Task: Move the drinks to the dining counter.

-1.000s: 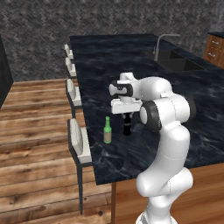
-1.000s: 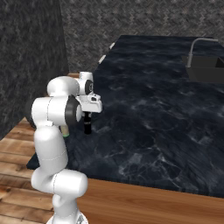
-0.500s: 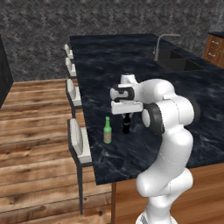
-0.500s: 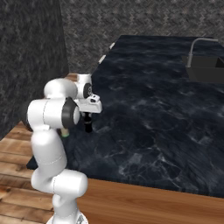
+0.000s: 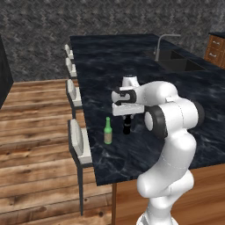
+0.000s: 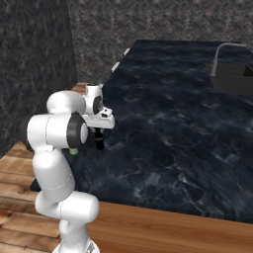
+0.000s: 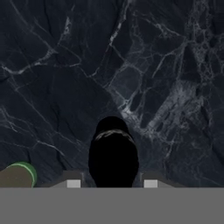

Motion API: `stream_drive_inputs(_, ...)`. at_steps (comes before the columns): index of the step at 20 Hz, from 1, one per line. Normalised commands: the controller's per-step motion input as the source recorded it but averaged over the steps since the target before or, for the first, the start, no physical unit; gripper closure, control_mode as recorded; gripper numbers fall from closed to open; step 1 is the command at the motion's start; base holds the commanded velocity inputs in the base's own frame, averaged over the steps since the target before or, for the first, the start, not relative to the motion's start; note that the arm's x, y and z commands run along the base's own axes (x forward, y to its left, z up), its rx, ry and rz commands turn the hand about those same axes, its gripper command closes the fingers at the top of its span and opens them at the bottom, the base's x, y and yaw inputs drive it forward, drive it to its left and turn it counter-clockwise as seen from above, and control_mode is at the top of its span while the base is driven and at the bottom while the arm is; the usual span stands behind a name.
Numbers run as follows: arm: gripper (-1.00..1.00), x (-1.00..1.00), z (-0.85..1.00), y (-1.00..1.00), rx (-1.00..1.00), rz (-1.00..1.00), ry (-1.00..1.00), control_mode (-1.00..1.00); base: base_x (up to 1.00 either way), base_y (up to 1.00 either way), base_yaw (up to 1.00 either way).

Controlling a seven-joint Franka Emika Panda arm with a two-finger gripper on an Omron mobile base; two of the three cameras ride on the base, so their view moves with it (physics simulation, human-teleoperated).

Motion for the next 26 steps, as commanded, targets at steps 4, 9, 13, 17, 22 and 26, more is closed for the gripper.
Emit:
stream_drive_inputs(4, -1.0, 0.0, 0.21, 0.0, 0.0, 0.0, 0.0, -1.0, 0.0, 0.0, 0.0)
stream_drive_inputs(9, -1.0, 0.0, 0.64, -0.01, 0.0, 0.0, 0.0, -1.0, 0.0, 0.0, 0.0)
stream_drive_inputs(13, -1.0, -0.3, 0.68, -0.14, 0.0, 0.0, 0.0, -1.0, 0.0, 0.0, 0.0)
stream_drive_inputs(17, -1.0, -0.79, 0.55, -0.23, 0.0, 0.0, -0.02, -1.0, 0.0, 0.0, 0.0)
stream_drive_inputs(22, -1.0, -1.0, 0.21, -0.09, 0.0, 0.0, -0.01, -1.0, 0.0, 0.0, 0.0)
stream_drive_inputs(26, -1.0, -0.97, 0.07, -0.09, 0.0, 0.0, 0.0, -1.0, 0.0, 0.0, 0.0)
